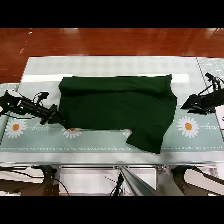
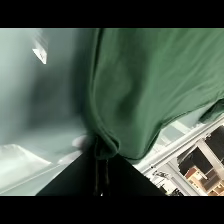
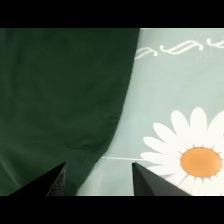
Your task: Fold the shirts.
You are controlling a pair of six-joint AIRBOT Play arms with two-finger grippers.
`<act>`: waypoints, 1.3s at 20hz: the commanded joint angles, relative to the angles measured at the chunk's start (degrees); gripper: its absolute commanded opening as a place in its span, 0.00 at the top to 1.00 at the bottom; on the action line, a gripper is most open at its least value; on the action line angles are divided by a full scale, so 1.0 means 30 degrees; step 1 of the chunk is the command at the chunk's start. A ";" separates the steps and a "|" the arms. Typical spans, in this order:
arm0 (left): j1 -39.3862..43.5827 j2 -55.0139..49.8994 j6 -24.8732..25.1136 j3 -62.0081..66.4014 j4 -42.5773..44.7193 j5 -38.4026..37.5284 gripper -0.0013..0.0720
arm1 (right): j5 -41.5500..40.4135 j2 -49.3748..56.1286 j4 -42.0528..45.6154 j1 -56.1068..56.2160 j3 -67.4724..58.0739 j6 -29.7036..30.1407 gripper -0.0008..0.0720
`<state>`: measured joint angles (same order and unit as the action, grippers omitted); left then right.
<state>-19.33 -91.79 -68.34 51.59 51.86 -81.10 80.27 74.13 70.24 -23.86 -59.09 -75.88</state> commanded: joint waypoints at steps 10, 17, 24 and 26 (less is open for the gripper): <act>-0.0889 0.0554 0.0546 -0.0007 -0.0306 -0.0816 0.95 | -0.3774 -0.1705 -0.4670 -0.1217 0.8021 0.1610 0.29; -0.0962 0.0597 0.0568 -0.0007 -0.0321 -0.0350 0.95 | -0.6696 -0.1705 -0.7242 -0.0707 1.0338 0.1676 0.40; -0.0976 0.1370 0.1049 0.1588 -0.0648 -0.0481 0.95 | -0.5544 -0.1734 -0.7242 0.1661 0.6164 0.2484 0.95; -0.0976 0.1909 0.1625 0.3468 -0.1457 -0.0918 0.95 | -0.5610 -0.1727 -0.7366 0.1698 0.2885 0.2353 0.95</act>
<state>-22.20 -87.83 -65.32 56.75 49.80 -82.52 62.28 69.01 49.10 -19.57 -40.36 -69.30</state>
